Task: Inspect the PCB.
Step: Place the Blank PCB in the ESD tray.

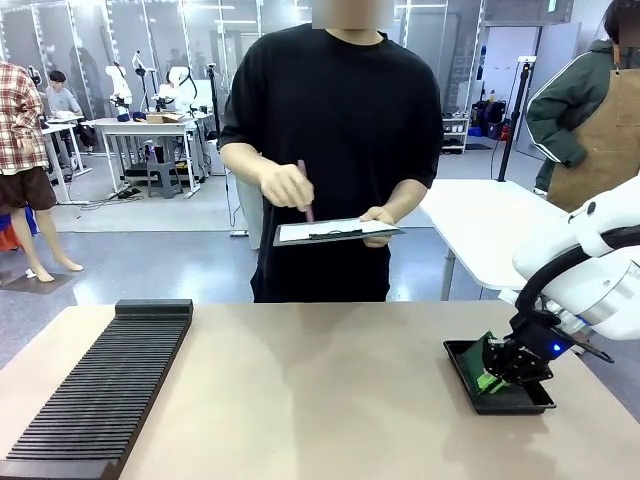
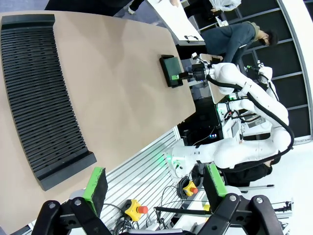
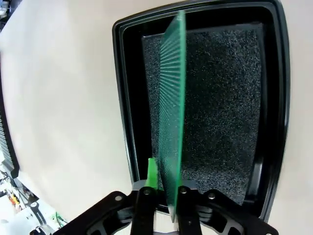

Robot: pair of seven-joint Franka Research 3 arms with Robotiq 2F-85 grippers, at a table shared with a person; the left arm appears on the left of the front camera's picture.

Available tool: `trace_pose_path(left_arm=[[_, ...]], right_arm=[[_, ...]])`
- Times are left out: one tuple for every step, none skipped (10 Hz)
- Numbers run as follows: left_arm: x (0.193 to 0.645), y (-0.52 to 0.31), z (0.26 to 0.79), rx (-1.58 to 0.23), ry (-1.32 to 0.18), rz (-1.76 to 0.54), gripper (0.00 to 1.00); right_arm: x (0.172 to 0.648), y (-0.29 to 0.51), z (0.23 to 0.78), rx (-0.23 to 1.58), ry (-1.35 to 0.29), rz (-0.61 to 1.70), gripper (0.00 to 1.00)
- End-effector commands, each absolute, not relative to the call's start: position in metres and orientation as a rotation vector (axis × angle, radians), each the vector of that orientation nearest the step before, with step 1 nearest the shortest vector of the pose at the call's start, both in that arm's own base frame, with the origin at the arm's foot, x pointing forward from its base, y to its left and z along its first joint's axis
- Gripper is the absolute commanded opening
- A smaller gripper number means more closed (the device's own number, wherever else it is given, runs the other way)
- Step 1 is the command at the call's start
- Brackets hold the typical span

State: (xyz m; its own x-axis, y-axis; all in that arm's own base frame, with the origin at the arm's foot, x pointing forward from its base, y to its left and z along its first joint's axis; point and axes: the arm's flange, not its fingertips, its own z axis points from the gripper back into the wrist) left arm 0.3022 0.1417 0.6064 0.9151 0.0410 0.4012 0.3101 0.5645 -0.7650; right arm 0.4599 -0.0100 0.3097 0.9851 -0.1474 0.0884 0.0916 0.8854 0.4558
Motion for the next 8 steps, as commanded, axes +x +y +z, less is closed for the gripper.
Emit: trace_pose_path(left_arm=[[0.303,0.141,0.609,-0.951,-0.399,-0.159,1.0],[0.303,0.141,0.609,-0.951,-0.399,-0.159,1.0],[0.303,0.141,0.609,-0.951,-0.399,-0.159,1.0],[0.303,0.141,0.609,-0.951,-0.399,-0.159,1.0],[0.303,0.141,0.609,-0.951,-0.399,-0.159,1.0],[0.303,0.141,0.609,-0.951,-0.399,-0.159,1.0],[0.303,0.141,0.609,-0.951,-0.399,-0.159,1.0],[0.303,0.141,0.609,-0.951,-0.399,-0.159,1.0]], right_arm=[[0.457,-0.007,0.318,0.421,-0.134,-0.16,0.56],[0.45,-0.005,0.321,0.383,-0.15,-0.166,0.67],[0.444,-0.003,0.325,0.354,-0.166,-0.169,0.93],[0.44,0.0,0.33,0.34,-0.184,-0.17,1.0],[0.434,0.002,0.337,0.316,-0.196,-0.174,1.0],[0.428,0.002,0.345,0.279,-0.21,-0.188,1.0],[0.424,0.0,0.351,0.25,-0.221,-0.205,0.92],[0.419,-0.001,0.357,0.228,-0.226,-0.218,1.0]])
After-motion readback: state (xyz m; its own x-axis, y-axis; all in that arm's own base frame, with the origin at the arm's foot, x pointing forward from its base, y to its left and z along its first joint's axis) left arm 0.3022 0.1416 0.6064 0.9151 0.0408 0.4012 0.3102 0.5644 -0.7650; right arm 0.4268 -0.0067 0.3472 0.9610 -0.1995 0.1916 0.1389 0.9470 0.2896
